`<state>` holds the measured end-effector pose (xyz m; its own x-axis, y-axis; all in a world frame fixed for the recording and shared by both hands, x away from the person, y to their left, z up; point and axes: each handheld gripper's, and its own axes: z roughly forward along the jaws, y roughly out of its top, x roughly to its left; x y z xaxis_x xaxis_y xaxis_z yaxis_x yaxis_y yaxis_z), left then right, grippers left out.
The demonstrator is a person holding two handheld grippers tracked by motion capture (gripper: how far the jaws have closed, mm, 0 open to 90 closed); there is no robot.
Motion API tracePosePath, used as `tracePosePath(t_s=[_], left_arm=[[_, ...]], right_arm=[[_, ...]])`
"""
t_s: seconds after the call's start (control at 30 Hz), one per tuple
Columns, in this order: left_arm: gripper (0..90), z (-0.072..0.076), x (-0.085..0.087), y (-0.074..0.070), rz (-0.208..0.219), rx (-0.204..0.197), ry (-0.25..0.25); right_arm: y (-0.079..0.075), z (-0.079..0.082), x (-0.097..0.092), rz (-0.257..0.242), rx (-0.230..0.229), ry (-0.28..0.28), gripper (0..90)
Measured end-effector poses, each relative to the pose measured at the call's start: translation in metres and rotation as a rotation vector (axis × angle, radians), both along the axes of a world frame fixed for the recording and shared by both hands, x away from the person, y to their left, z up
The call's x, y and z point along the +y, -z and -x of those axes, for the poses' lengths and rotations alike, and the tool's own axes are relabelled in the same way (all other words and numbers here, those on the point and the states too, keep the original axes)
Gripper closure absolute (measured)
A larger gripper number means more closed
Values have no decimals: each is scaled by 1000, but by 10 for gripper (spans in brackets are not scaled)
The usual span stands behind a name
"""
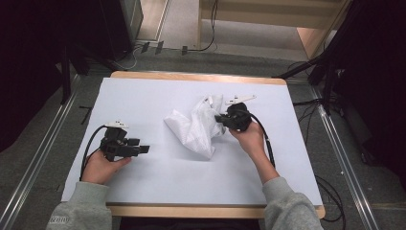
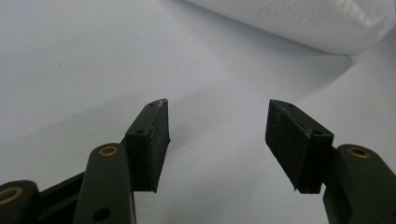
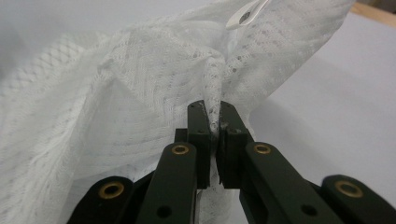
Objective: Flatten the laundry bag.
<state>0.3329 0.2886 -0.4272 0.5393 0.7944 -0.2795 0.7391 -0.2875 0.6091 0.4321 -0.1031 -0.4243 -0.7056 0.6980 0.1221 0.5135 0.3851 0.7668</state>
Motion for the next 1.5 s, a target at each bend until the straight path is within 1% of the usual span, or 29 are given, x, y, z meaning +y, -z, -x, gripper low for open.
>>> tracePosePath(t_s=[0.07, 0.1, 0.13, 0.2, 0.3, 0.33, 0.37, 0.4, 0.43, 0.47, 0.53, 0.63, 0.67, 0.8, 0.83, 0.87, 0.9, 1.0, 1.2, 1.23, 1.3, 1.4, 1.47, 1.5], left_arm=[[407, -1, 2, 0, -2, 1, 1], [408, -1, 2, 0, -2, 3, -2], [408, -1, 3, -1, 1, 1, -5], [408, -2, 5, -1, 6, 1, -15], [410, -3, 7, -2, 8, 1, -21], [412, -4, 9, -2, 8, 2, -27], [412, -4, 10, -2, 10, 2, -31], [413, -4, 10, -2, 10, 2, -31], [414, -5, 10, -2, 10, 3, -32], [414, -5, 11, -2, 10, 3, -35], [416, -7, 14, -3, 11, 4, -40], [417, -8, 16, -3, 11, 2, -46], [418, -9, 18, -3, 16, 0, -53], [419, -11, 22, -4, 19, -1, -71], [420, -12, 24, -4, 17, 2, -76], [420, -12, 24, -4, 17, 2, -76], [420, -13, 24, -3, 16, 1, -77], [420, -14, 24, -2, 12, 5, -70], [420, -14, 22, -3, 12, -2, -62], [420, -14, 22, -3, 13, 0, -62], [420, -14, 23, -4, 15, 0, -62], [420, -14, 22, -4, 14, 0, -60], [420, -14, 21, -5, 24, -3, -63], [420, -13, 19, -7, 22, -7, -53]], right_arm=[[-6, 6, 4, -3, -21, -27, 874], [-9, 9, 7, -2, -26, -35, 874], [-9, 9, 7, -2, -26, -35, 874], [-13, 18, 14, -4, -38, -66, 874], [-14, 24, 19, 2, -46, -89, 873], [-15, 31, 25, 0, -53, -116, 872], [-15, 34, 28, 3, -55, -129, 871], [-15, 34, 28, 3, -55, -129, 871], [-15, 39, 33, -6, -58, -150, 869], [-15, 39, 33, -6, -58, -150, 869], [-14, 46, 41, -13, -43, -188, 869], [-12, 49, 47, -19, -37, -206, 869], [-9, 53, 53, -22, -27, -222, 868], [-7, 56, 62, -35, -21, -245, 868], [-5, 59, 69, -41, -9, -256, 866], [-5, 59, 69, -41, -9, -256, 866], [-3, 60, 75, -46, -4, -269, 866], [2, 62, 82, -53, 21, -287, 863], [8, 68, 95, -44, 34, -312, 856], [11, 70, 100, -42, 48, -327, 852], [15, 73, 106, -30, 45, -346, 844], [18, 74, 111, -17, 54, -352, 833], [20, 74, 112, -20, 65, -350, 800], [18, 73, 111, -24, 60, -349, 774]])
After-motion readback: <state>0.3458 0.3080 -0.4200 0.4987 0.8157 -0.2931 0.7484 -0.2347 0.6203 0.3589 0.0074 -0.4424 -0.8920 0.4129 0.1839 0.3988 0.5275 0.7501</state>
